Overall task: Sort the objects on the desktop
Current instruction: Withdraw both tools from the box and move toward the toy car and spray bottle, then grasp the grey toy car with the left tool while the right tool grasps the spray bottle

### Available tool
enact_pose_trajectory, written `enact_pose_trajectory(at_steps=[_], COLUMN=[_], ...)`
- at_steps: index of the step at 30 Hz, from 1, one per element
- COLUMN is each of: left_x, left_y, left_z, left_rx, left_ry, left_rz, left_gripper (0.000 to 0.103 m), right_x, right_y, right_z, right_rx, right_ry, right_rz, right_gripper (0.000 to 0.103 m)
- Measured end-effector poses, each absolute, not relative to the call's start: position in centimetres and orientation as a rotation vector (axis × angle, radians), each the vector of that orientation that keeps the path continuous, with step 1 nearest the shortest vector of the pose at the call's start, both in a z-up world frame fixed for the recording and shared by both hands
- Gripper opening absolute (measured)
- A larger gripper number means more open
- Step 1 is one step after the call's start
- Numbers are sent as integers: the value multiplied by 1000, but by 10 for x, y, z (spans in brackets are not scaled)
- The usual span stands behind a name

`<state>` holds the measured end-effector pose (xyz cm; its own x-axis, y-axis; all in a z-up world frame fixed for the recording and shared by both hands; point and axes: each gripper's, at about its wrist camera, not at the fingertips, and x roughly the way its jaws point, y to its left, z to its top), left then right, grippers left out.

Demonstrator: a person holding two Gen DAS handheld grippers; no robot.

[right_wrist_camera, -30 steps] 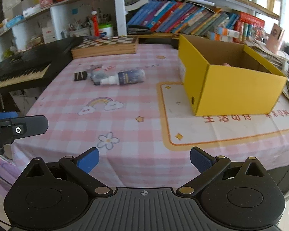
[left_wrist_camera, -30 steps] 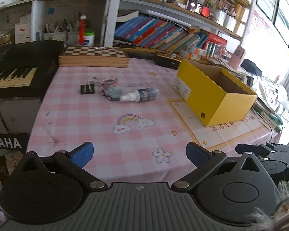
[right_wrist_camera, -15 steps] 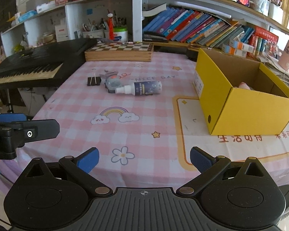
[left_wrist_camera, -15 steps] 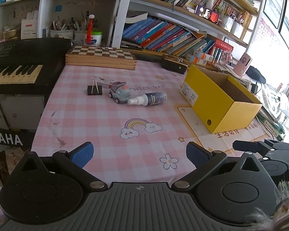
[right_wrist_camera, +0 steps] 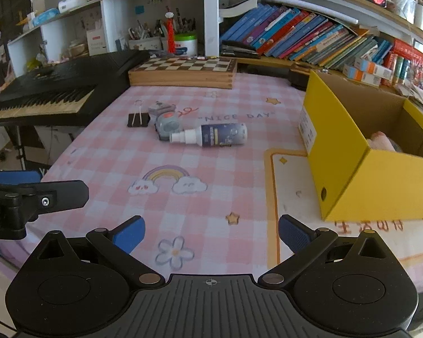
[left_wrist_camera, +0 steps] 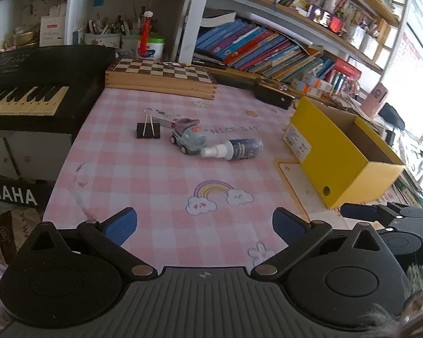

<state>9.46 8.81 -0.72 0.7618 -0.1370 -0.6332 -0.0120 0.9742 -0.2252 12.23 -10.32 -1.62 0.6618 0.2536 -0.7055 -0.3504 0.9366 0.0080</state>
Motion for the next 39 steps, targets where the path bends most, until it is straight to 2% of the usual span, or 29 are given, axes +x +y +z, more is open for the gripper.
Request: enact_pose_trajectory(at_steps=[26,32,36,39], left_x=[226,269,294,308], left_y=[80,71,64,62], left_z=[-23,-35,-47,-58], left_rx=[-233,-226,-179,-163], left_ry=[710,733,765,803], left_rz=[65,77,100,132], left_gripper=[103,100,92,90], right_x=[233,252,260,267], right_y=[-89,-83,-81,-80], right_z=[-45,-56,-59,-62], right_rx=[-223,-238,-250,-259], right_ry=[770,772,772,775], right_rz=[470,492,512,523], right_gripper=[102,102,102,102])
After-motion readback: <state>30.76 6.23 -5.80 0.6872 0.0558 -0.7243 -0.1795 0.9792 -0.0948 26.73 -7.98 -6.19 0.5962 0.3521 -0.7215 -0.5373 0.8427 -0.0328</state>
